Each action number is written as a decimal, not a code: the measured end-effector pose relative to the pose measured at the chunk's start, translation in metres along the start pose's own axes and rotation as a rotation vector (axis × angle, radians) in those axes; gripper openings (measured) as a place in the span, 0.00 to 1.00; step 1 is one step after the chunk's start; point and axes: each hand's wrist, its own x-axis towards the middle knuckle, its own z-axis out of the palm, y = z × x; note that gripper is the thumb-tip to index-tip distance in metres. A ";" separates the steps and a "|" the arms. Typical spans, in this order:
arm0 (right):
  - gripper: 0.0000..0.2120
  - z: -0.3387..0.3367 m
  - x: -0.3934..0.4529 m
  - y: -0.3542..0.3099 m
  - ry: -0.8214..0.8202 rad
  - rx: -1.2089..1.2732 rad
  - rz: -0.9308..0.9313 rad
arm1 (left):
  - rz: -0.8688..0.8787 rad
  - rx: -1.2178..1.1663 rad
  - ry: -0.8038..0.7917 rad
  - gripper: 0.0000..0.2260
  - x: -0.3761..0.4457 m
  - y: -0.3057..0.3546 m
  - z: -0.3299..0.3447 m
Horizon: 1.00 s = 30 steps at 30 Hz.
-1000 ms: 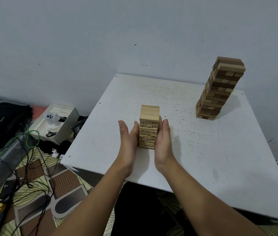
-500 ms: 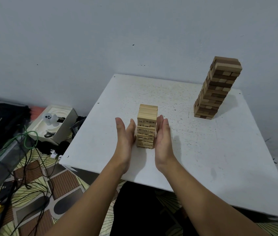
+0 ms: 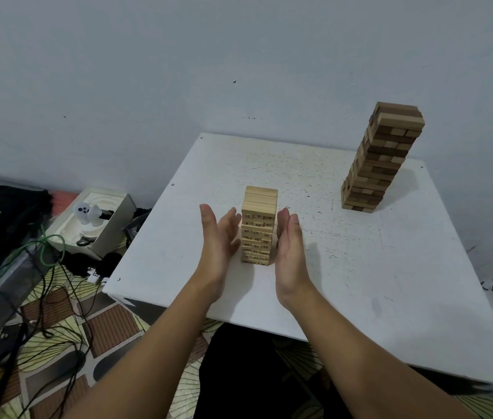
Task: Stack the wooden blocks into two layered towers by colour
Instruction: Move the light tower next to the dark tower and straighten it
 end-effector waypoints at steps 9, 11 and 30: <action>0.29 -0.001 0.011 0.013 0.014 -0.066 0.003 | -0.072 0.091 -0.061 0.50 0.022 0.016 -0.009; 0.27 0.002 0.009 0.011 0.013 -0.054 -0.011 | -0.081 0.087 -0.067 0.50 0.021 0.015 -0.009; 0.25 0.006 0.009 0.013 0.035 0.036 -0.020 | -0.014 -0.004 0.028 0.53 0.005 -0.005 -0.007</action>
